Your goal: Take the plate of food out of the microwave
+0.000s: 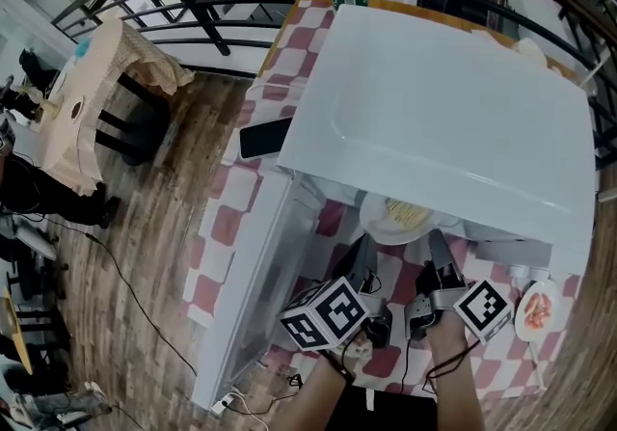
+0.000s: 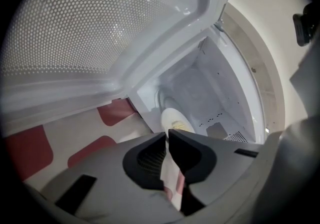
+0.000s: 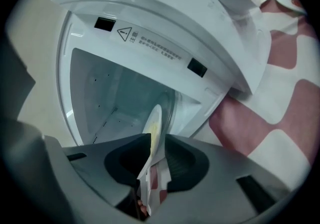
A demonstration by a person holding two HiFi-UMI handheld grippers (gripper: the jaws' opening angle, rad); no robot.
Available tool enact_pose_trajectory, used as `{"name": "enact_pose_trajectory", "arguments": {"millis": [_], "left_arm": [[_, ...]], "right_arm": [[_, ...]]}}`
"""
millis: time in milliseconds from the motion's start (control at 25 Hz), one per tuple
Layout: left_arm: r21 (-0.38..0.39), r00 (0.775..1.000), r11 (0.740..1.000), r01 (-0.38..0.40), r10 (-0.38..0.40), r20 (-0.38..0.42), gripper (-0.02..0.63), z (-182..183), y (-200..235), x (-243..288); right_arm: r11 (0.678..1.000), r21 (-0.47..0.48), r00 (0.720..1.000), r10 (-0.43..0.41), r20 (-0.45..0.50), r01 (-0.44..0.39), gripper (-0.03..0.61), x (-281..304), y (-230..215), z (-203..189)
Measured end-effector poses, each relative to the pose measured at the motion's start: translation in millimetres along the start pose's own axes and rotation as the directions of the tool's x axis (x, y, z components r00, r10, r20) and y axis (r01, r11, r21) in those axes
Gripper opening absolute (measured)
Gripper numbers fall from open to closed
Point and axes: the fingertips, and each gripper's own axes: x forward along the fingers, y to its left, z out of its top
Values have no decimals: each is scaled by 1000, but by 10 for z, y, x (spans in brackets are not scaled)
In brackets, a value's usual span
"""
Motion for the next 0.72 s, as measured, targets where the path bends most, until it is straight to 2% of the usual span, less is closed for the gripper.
{"name": "enact_pose_trajectory", "arguments": {"millis": [240,520,640,720], "left_arm": [[18,1000,1000,-9,9,-4,46,34,36,5],[23,1000,1000,-8,8,-5,44,57,73,-1],[25,1000,1000,-8,8,-2,44,75,81,2],[31,1000,1000,-6,6,-2,44,82,75,4]], "right_arm": [[996,67,999,53,-11,-52,109,101,47,-74],[998,26,998,52,-32,-51,106,174,70,-123],[997,28,997,73,-30,-72,58,211,110,-125],[996,29,996,89,-30,-88,58,221,129,-126]]}}
